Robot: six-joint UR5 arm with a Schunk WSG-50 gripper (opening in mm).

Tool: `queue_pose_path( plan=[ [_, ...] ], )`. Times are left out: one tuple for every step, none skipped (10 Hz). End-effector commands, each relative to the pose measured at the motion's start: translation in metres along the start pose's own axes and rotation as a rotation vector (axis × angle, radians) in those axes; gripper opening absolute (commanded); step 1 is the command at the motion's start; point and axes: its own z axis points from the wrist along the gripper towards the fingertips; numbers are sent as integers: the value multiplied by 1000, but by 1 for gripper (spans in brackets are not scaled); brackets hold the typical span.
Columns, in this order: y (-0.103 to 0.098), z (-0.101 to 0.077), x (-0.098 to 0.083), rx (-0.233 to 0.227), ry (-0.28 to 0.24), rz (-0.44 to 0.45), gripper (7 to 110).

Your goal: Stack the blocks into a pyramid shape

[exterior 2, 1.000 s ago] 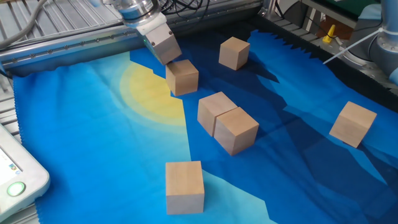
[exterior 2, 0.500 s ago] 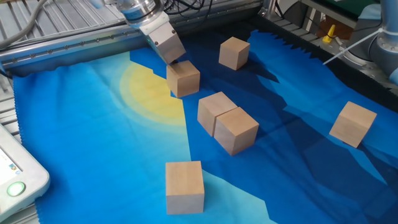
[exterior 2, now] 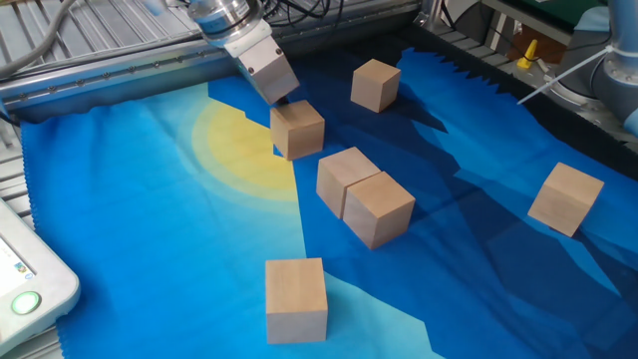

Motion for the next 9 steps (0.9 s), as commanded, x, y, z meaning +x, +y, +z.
queue_pose_path(
  plan=[
    [17,-4,-2,-28,1,19,7],
    [21,-5,-4,-25,-3,23,7],
    [25,-7,-7,-22,-10,26,7],
    [29,-9,-9,-19,-12,31,7],
    [34,-11,-9,-21,-10,36,7],
    [41,-13,-8,-27,-7,39,7],
    [46,-13,-8,-28,-7,43,7],
    [50,-13,-7,-29,-7,49,7],
    [53,-13,-7,-30,-6,51,7]
  ],
)
